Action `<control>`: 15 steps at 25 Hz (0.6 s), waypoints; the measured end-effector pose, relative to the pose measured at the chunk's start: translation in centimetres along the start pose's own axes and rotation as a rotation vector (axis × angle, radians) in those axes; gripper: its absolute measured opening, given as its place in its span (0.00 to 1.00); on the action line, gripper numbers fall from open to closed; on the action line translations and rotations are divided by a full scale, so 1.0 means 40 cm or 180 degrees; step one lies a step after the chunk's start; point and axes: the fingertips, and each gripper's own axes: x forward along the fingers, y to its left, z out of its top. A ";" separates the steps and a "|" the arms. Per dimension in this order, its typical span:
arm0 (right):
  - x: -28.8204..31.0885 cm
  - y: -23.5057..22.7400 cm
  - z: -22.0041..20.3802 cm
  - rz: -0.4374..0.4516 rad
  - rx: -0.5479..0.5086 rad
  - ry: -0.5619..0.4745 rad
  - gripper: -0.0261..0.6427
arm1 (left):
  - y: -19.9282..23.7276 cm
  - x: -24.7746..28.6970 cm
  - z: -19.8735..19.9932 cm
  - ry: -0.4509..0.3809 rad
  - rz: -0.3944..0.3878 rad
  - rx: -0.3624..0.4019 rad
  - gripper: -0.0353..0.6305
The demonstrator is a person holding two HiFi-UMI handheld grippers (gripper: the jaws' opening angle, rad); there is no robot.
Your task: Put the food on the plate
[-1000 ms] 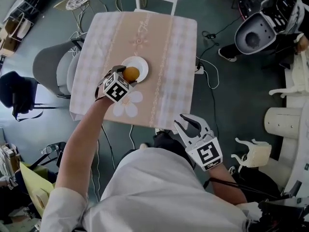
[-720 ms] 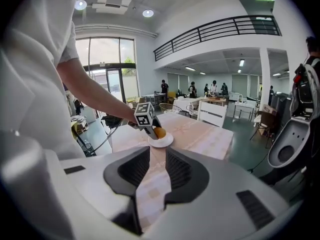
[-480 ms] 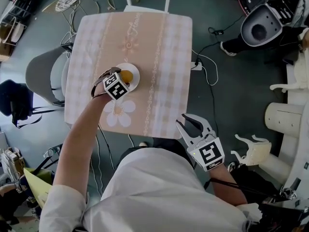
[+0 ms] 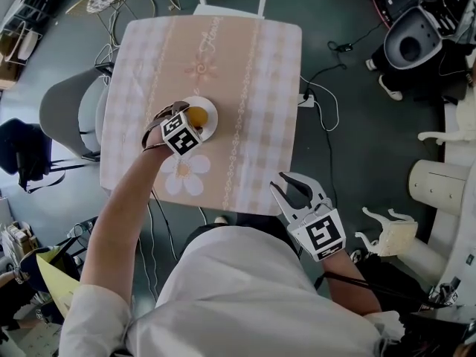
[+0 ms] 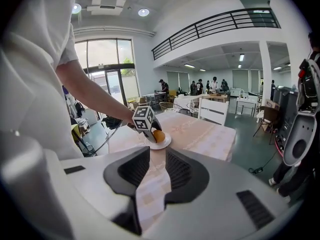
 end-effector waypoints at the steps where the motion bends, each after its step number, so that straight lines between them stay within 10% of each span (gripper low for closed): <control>1: 0.001 0.000 0.000 0.0001 -0.0002 0.0006 0.20 | -0.001 -0.001 0.003 -0.0025 -0.0003 0.0002 0.58; 15: 0.014 0.037 0.015 0.0056 -0.0140 0.0006 0.20 | -0.011 -0.099 0.023 -0.0407 0.0038 -0.0062 0.61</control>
